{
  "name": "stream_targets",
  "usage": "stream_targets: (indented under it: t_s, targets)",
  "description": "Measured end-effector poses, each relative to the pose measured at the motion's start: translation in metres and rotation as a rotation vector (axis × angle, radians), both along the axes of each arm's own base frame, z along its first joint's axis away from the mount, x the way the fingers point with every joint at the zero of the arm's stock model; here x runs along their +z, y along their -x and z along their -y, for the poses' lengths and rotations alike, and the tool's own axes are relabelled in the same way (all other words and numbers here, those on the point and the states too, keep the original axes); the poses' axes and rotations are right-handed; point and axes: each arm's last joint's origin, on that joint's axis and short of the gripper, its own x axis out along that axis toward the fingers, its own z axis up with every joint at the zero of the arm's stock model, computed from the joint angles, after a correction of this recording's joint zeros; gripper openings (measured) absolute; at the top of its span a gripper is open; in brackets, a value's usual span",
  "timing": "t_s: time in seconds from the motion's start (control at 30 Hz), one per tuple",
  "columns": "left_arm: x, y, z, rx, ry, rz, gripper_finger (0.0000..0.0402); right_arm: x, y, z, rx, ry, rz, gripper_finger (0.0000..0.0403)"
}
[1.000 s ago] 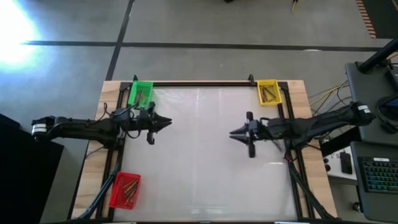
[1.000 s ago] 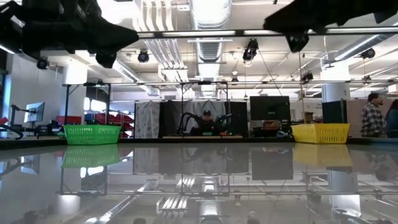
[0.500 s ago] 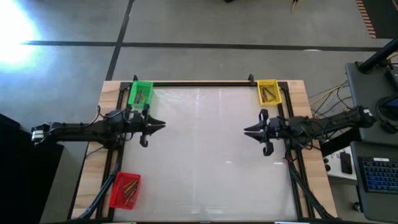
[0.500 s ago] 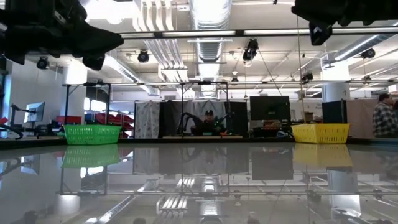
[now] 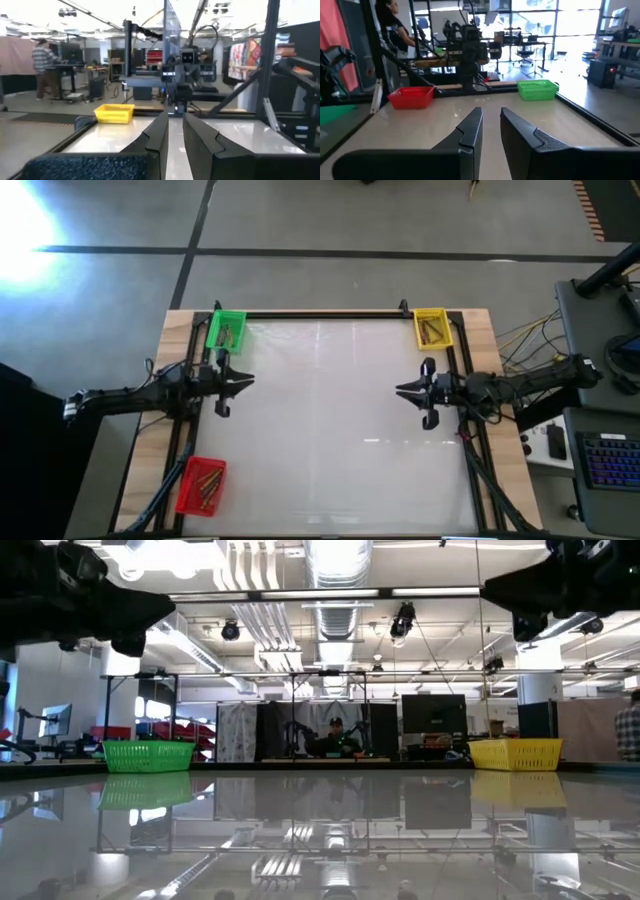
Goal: Sort crayons
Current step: Return to Home Position
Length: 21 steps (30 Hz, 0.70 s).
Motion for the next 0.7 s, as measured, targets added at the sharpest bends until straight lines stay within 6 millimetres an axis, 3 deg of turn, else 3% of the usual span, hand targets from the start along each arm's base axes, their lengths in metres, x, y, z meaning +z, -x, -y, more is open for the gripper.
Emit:
stream_targets:
  t_s: [0.23, 0.7]
  targets:
    - [0.000, 0.005, -0.003, 0.046, 0.019, -0.008, 0.0040, -0.017, 0.002, 0.002, -0.022, -0.018, -0.005, 0.0059]
    - [0.001, 0.013, -0.003, 0.084, 0.038, 0.021, 0.0040, 0.004, 0.035, 0.009, -0.059, 0.035, 0.115, 0.0059]
